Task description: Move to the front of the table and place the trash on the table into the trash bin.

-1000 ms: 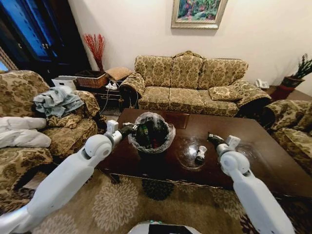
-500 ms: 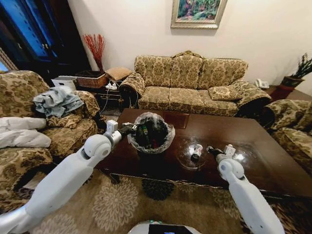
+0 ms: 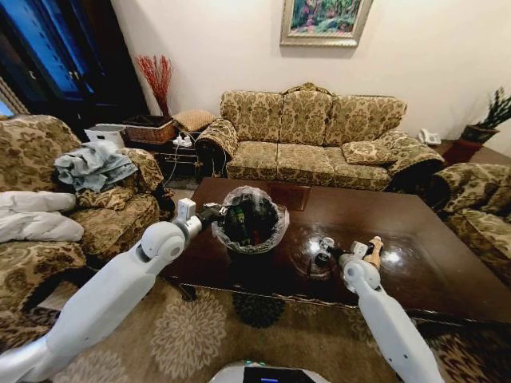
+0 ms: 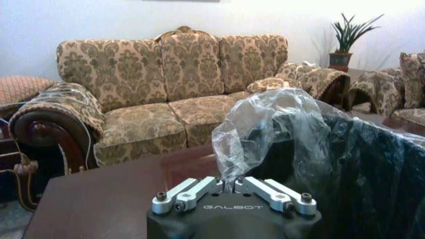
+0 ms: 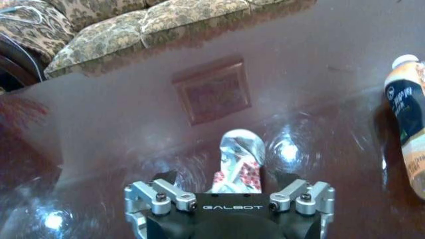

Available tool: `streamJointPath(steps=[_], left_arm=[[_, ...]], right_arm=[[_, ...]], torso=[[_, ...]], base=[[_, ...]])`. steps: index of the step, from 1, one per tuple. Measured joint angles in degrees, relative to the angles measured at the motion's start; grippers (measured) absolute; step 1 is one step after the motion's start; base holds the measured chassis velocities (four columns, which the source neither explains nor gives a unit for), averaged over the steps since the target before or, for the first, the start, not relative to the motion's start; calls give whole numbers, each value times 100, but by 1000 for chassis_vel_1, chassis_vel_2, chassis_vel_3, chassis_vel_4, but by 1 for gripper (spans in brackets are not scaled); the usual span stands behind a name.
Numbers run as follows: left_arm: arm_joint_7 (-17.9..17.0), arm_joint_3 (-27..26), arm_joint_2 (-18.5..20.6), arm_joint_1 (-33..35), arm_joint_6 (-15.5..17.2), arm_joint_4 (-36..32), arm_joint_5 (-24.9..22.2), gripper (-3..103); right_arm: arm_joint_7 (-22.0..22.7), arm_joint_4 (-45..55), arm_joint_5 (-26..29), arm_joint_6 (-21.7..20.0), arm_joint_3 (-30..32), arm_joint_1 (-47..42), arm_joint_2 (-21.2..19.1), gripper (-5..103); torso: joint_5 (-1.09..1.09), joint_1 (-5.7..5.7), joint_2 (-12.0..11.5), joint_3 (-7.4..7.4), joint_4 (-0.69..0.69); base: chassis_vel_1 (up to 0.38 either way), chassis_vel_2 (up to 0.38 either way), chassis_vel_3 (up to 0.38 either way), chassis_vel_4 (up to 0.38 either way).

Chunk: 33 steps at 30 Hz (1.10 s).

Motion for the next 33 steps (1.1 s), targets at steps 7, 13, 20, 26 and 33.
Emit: streamJointPath(steps=[7,13,20,26,33], left_arm=[[8,0,-10,18,-47,6,10,3],[21,8,-13,28,-66,-1,15,3],[48,8,9,17,-79,-13,6,3],[58,-7,11,-16,-92,-34,-17,3],[62,-30,2,-2,-134,-41,-16,3]], right_arm=[[140,-29,126,-133,47,-16,8,100],[183,-80,257,-176,106,-28,19,99],[168,-149,278,-174,141,-36,46,85],[152,-228,290,-176,141,-9,96,64],[119,-202,250,-162,132,-38,179,41]], torso=[[0,0,0,0,0],[0,0,0,0,0],[-1,0,1,-1,0],[0,0,1,0,-1],[-3,0,1,-1,0]], base=[[0,0,0,0],[0,0,0,0],[0,0,0,0],[0,0,0,0],[0,0,0,0]])
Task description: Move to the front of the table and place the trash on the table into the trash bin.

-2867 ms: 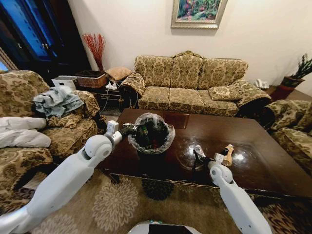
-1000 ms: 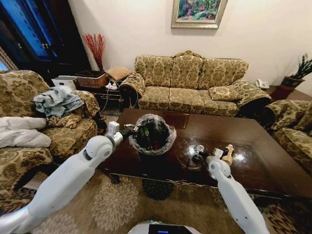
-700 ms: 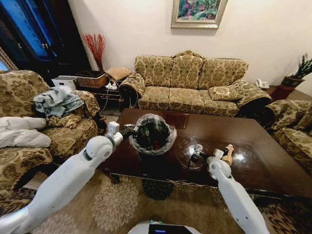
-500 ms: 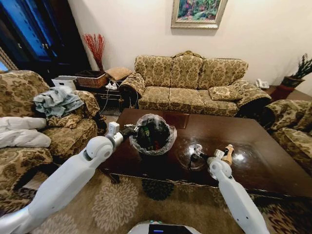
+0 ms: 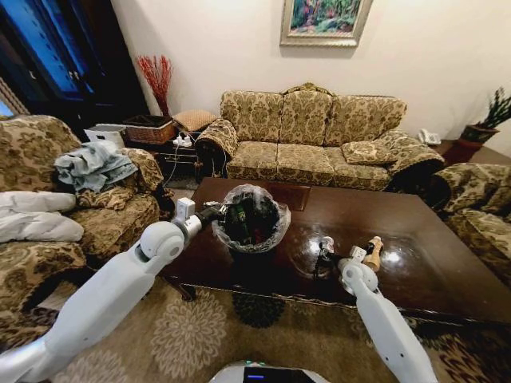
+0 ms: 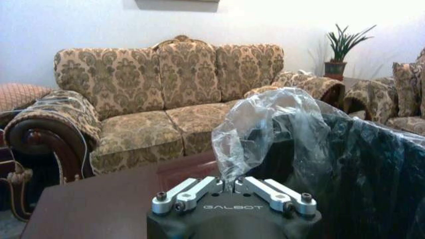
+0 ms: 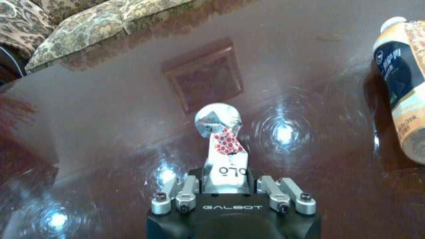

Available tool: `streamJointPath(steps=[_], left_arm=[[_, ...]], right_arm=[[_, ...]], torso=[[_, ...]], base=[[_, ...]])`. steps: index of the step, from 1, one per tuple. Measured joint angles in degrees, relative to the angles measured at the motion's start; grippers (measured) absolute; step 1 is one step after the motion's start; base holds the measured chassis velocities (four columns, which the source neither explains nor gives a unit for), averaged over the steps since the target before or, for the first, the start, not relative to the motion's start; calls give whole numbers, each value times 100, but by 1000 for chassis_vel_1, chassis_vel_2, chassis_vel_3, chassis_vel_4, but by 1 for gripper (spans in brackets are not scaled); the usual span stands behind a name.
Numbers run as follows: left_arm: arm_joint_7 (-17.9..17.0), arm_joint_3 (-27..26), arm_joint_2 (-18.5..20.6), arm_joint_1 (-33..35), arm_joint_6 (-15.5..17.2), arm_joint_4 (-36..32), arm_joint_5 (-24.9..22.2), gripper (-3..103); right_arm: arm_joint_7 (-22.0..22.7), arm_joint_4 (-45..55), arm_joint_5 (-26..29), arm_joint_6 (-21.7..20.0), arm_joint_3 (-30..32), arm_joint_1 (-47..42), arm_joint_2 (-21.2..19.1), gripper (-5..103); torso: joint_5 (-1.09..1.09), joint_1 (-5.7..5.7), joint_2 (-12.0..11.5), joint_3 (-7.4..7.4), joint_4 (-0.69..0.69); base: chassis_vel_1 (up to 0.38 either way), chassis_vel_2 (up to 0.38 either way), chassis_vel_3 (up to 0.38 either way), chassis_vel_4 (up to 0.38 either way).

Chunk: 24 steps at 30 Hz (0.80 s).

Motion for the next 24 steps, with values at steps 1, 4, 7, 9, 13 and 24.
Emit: streamJointPath(steps=[1,4,7,9,13,24], left_arm=[[1,-8,-2,0,-10,-2,0,3],[2,-19,-4,0,-39,-2,2,3],[4,-23,-10,3,-51,-2,4,3],[4,-24,-23,10,-53,-9,7,3],[2,-24,-52,17,-54,-21,14,3],[-41,35,-55,-35,11,-18,11,3]], right_arm=[[0,9,-11,6,-1,-10,4,38],[-2,33,-23,20,-2,-29,6,37],[1,61,-25,28,-3,-46,3,37],[43,135,-20,52,4,-84,-9,37],[145,391,-13,151,41,-140,-78,37],[-213,2568,-27,529,347,-69,-930,35]], torso=[[0,0,0,0,0],[1,0,0,0,-1],[1,0,0,0,-1],[3,0,-1,1,0],[4,1,-1,1,0],[4,0,-1,1,-1]], base=[[0,0,0,0],[0,0,0,0],[0,0,0,0],[0,0,0,0],[0,0,0,0],[0,0,0,0]])
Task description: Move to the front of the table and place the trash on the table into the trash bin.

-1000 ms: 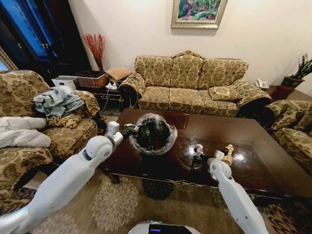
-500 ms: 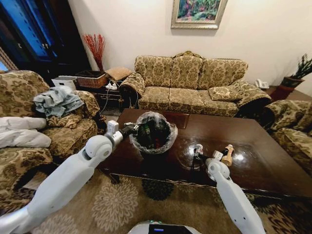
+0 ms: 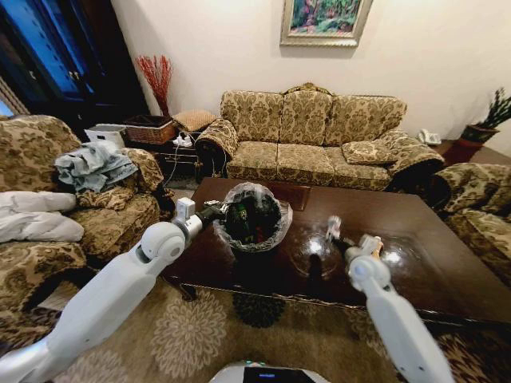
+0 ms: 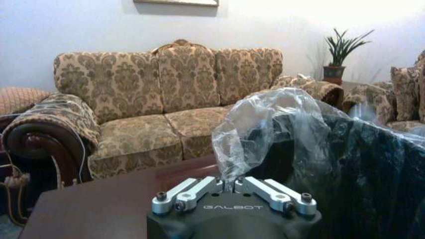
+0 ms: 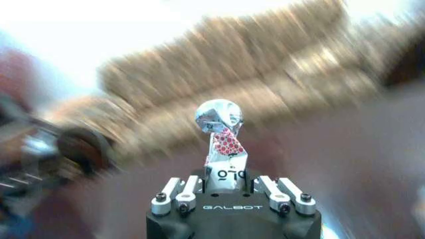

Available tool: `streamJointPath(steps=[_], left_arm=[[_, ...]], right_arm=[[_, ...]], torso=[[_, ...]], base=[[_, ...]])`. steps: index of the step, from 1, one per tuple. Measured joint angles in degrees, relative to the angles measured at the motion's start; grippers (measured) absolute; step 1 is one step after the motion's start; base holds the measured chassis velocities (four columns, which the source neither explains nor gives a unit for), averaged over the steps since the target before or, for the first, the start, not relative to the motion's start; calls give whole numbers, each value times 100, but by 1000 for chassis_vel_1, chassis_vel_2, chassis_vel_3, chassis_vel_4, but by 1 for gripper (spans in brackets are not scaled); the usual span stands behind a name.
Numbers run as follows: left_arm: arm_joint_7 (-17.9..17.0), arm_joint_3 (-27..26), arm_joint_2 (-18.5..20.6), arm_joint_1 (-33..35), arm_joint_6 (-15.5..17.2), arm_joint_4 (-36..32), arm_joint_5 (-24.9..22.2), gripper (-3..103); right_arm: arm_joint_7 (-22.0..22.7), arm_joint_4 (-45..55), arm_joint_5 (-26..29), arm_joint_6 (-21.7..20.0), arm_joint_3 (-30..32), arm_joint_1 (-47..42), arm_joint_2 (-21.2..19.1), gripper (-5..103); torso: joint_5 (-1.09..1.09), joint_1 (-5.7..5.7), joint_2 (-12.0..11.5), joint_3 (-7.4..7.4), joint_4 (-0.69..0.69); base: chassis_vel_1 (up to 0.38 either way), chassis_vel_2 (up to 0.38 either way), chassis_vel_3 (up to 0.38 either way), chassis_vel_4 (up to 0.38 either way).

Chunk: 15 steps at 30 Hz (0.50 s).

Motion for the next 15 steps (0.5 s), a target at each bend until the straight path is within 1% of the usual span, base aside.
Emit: streamJointPath(steps=[1,2,3,4,5,7,8,9,11,12,13,15], left_arm=[[0,23,1,-10,28,14,-5,3],[2,66,0,-23,70,45,-15,3],[3,95,-3,-36,89,75,-30,3],[3,95,-3,-36,89,75,-30,3],[-4,140,-9,-60,122,122,-89,3],[-42,208,-15,-141,215,190,-266,3],[-42,208,-15,-141,215,190,-266,3],[-59,261,-19,-237,258,259,-353,3],[-67,308,-26,-405,304,362,-424,3],[-67,308,-26,-405,304,362,-424,3],[-66,315,-27,-455,320,387,-449,3],[-53,352,-39,-541,342,442,-492,3]], right_arm=[[-182,235,10,85,-15,72,-170,35],[-497,559,26,214,-105,245,-445,35],[-662,706,47,260,-191,367,-596,35],[-662,706,47,260,-191,367,-596,35],[-895,941,151,304,-363,630,-825,35],[-1208,1216,453,300,-634,1071,-1098,35],[-1208,1216,453,300,-634,1071,-1098,35],[-1418,1360,659,231,-844,1347,-1257,35],[-1709,1490,857,120,-1232,1707,-1426,35],[-1709,1490,857,120,-1232,1707,-1426,35],[-1764,1499,890,108,-1407,1817,-1455,35],[-1818,1451,910,124,-1969,2130,-1451,35]], torso=[[-1,0,0,0,0],[-1,0,0,0,0],[-2,0,0,0,0],[-2,0,0,0,0],[-1,0,0,0,0],[-1,0,0,0,1],[-1,0,0,0,1],[-2,0,0,0,2],[-3,0,0,0,0],[-3,0,0,0,0],[-2,0,0,0,0],[-2,0,0,0,0]], base=[[0,0,0,0],[0,0,0,0],[0,0,0,0],[0,0,0,0],[0,0,0,0],[0,0,0,0],[0,0,0,0],[0,0,0,0],[0,0,0,0],[0,0,0,0],[0,0,0,0],[0,0,0,0]])
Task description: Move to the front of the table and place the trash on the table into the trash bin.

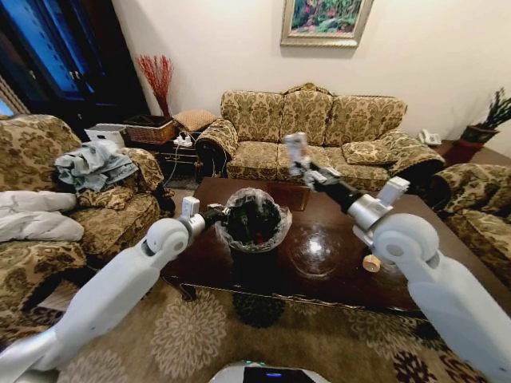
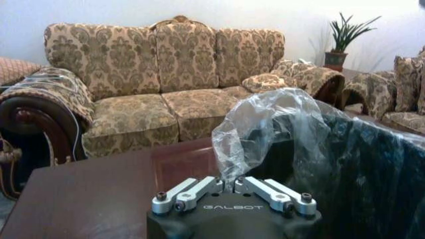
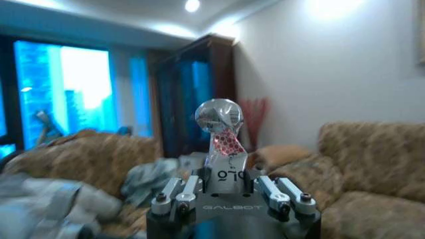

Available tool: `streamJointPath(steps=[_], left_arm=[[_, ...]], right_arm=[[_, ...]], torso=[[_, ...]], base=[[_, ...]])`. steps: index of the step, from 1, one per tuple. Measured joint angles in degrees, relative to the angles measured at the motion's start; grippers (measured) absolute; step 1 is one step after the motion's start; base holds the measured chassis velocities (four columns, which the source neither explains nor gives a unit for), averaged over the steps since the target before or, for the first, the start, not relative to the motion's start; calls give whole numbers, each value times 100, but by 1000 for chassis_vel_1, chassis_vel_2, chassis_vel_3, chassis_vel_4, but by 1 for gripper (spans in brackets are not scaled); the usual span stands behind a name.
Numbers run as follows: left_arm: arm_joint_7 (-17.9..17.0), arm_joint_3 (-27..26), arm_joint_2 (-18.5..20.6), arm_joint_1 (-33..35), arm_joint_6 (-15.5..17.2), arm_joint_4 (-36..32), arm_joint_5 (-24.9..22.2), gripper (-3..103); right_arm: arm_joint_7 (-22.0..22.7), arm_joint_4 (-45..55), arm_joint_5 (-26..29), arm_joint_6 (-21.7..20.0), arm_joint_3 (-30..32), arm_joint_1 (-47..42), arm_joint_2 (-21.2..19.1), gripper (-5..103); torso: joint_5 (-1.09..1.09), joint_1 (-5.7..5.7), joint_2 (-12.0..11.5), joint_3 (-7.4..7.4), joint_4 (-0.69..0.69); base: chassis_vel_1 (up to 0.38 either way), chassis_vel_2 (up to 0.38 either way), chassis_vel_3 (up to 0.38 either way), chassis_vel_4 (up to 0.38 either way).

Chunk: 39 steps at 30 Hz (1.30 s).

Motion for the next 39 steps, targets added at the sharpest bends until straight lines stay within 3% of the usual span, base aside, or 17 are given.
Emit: streamJointPath(steps=[6,10,11,17,18,20,22,25,27,29,32,39], left_arm=[[0,29,-59,9,8,17,3,3],[-6,3,-48,48,9,-2,6,3],[-13,-23,-29,63,9,-3,11,3],[-46,-61,-7,94,9,-44,18,3],[-71,-62,-6,94,9,-58,17,3],[-103,-64,-6,96,9,-90,16,3],[-112,-77,-4,111,9,-113,14,3],[-137,-183,10,213,8,-181,14,3],[-139,-223,14,252,4,-199,17,3],[-167,-277,12,307,-2,-224,23,3],[-208,-398,-20,444,-41,-273,185,3],[-188,-533,-30,553,-111,-207,715,3]], right_arm=[[0,-408,-348,42,-1117,382,369,35],[27,-464,-600,17,-1358,322,463,35],[6,-457,-703,-6,-1375,241,452,45],[-59,-387,-890,-9,-1323,-40,349,62],[-61,-361,-898,-6,-1274,-89,324,62],[-53,-281,-884,25,-1123,-167,274,78],[-3,-211,-858,56,-990,-225,246,78],[439,-19,-811,218,-595,-483,152,94],[593,18,-814,242,-466,-584,112,98],[783,46,-831,230,-221,-757,71,99],[1291,-24,-909,-264,530,-1180,70,100],[1168,-470,-1259,-456,1669,-1834,73,100]], torso=[[0,0,-1,0,1],[0,1,-1,1,1],[0,0,-1,0,1],[0,0,-1,0,0],[0,0,-1,0,0],[0,0,-1,0,0],[0,0,-1,0,0],[0,0,-1,0,0],[0,0,-1,-1,0],[0,-1,-1,-1,0],[0,-1,-1,-1,0],[1,-1,-1,-1,0]], base=[[0,0,0,0],[0,0,0,0],[0,0,0,0],[0,0,0,0],[0,0,0,0],[0,0,0,0],[0,0,0,0],[0,0,0,0],[0,0,0,0],[0,0,0,0],[0,0,0,0],[-2,-5,-2,8]])
